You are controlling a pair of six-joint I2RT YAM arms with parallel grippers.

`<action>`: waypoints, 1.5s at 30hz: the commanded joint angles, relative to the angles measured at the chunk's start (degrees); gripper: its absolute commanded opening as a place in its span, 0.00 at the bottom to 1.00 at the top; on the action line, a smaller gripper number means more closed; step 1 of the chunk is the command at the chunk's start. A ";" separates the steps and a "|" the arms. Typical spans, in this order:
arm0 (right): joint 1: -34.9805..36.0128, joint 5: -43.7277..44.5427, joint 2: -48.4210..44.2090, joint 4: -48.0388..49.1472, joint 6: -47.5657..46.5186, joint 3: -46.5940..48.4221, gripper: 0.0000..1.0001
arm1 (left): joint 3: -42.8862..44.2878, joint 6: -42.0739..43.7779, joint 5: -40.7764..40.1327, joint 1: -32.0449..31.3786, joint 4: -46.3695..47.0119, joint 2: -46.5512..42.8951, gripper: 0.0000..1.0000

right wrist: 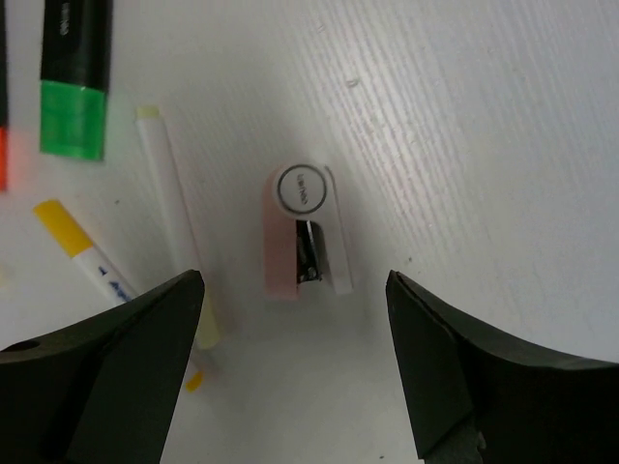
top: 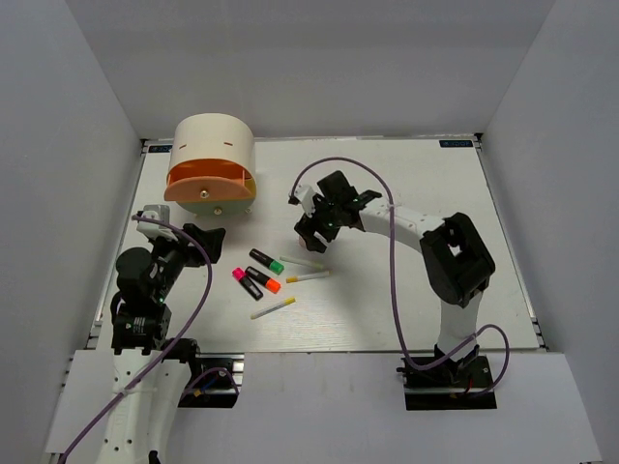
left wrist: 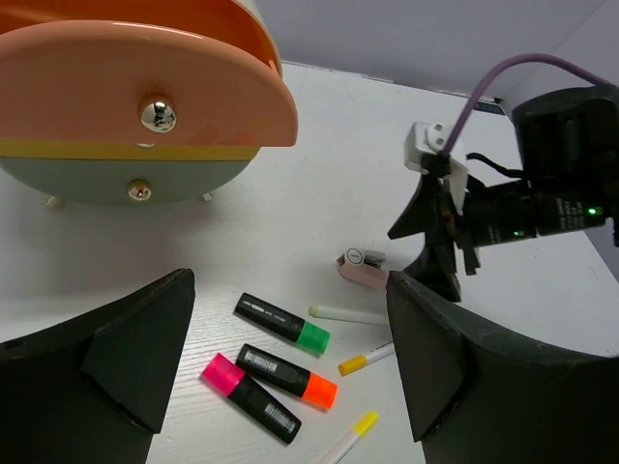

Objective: Sort the stationery into containers
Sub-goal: Pick up the stapler from the center of the board, then place the stapler in the drawer.

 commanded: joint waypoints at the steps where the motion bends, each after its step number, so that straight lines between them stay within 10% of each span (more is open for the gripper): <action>1: 1.07 4.99 2.34 2.76 1.39 3.95 0.82 | -0.09 0.72 1.48 -0.24 -0.55 -1.17 0.90; 11: 2.48 6.94 7.09 2.94 -0.02 6.33 0.83 | -0.09 0.72 1.48 -0.24 -0.55 -1.17 0.90; 27: 3.36 1.93 0.96 -3.64 -2.92 6.59 0.14 | -0.09 0.72 0.95 -0.24 -0.55 -1.17 0.90; 45: 10.21 5.96 3.57 -10.61 -13.64 41.92 0.10 | -0.09 -0.86 -10.55 0.91 -3.45 -4.78 0.90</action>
